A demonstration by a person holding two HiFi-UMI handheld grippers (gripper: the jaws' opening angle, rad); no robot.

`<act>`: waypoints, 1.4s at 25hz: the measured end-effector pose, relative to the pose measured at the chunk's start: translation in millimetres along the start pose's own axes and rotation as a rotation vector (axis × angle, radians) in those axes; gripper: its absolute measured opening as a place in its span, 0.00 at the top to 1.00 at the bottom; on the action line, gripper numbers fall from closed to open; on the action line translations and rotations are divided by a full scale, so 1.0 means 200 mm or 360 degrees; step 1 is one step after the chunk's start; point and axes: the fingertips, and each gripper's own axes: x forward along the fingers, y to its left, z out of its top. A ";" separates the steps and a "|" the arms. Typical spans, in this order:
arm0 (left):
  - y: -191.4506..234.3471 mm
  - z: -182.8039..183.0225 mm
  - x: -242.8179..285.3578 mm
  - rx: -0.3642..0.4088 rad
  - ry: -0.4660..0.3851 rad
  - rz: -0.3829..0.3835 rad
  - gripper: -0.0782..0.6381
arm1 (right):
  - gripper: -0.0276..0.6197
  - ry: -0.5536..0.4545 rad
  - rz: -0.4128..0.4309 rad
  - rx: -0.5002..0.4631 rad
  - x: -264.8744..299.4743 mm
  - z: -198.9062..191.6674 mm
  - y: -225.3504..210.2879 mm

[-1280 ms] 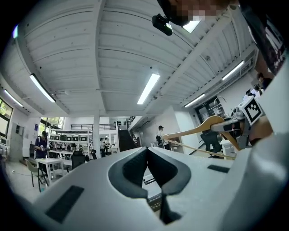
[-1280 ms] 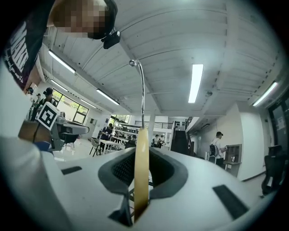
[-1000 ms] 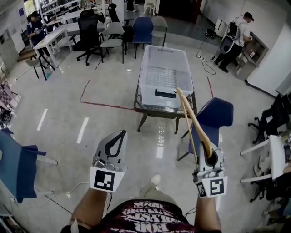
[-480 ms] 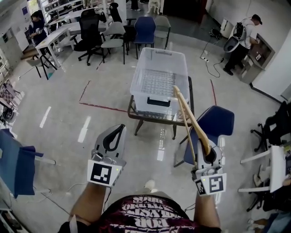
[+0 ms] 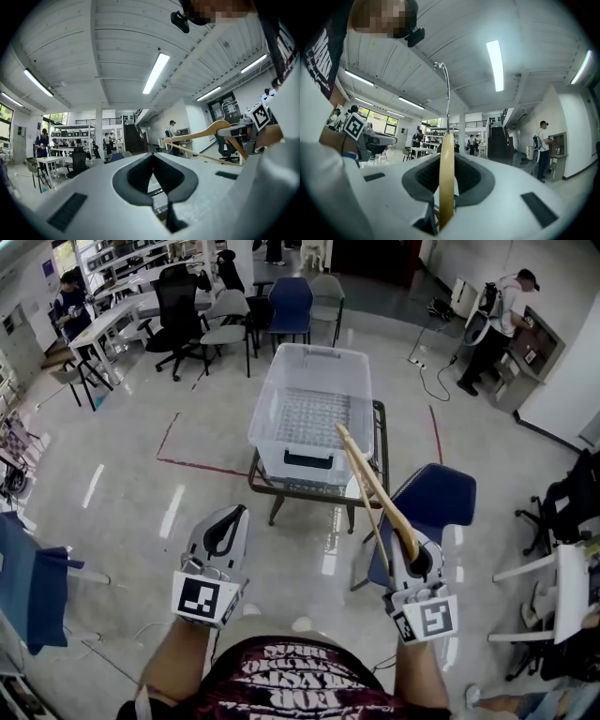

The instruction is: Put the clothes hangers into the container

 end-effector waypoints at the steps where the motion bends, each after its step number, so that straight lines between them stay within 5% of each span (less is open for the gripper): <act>1: -0.01 0.01 0.01 0.0011 -0.0006 -0.0005 0.88 | 0.87 0.0004 0.0002 0.0006 0.00 0.00 -0.01; 16: 0.15 0.00 0.11 0.0027 -0.0015 0.0002 0.88 | 0.87 0.0004 0.0023 -0.0025 0.19 0.02 0.00; 35: 0.60 -0.12 0.62 -0.0002 -0.0002 -0.0016 0.88 | 0.87 0.0045 0.0044 -0.0008 0.83 0.00 -0.09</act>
